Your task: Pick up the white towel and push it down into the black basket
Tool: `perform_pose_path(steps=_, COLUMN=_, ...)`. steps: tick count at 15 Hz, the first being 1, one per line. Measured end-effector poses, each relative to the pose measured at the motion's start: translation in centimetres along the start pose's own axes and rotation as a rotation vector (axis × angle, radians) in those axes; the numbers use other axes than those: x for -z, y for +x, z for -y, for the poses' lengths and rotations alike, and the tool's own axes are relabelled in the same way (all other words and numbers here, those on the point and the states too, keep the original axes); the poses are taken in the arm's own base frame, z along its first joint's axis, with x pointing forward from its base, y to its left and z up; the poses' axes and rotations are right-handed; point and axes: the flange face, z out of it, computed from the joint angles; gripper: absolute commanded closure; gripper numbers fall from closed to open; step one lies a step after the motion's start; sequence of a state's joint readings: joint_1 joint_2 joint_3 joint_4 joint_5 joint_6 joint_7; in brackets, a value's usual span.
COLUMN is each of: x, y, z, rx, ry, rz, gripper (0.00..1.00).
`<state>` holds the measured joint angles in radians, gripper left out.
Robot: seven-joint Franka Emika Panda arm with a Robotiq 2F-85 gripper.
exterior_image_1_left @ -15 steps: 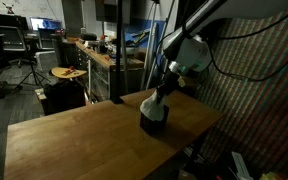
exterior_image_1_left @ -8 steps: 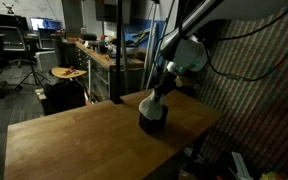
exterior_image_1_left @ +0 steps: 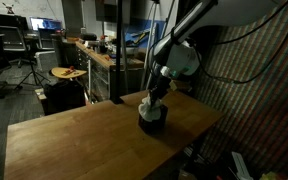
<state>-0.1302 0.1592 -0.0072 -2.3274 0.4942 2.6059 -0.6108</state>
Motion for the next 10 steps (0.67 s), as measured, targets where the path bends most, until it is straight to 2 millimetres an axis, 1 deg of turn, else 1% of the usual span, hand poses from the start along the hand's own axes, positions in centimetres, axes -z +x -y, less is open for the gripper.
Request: perform_pose_path(steps=10, x=-1.6, y=1.4, z=1.0, rx=0.034, ry=0.020, rz=0.007, gripper=0.96)
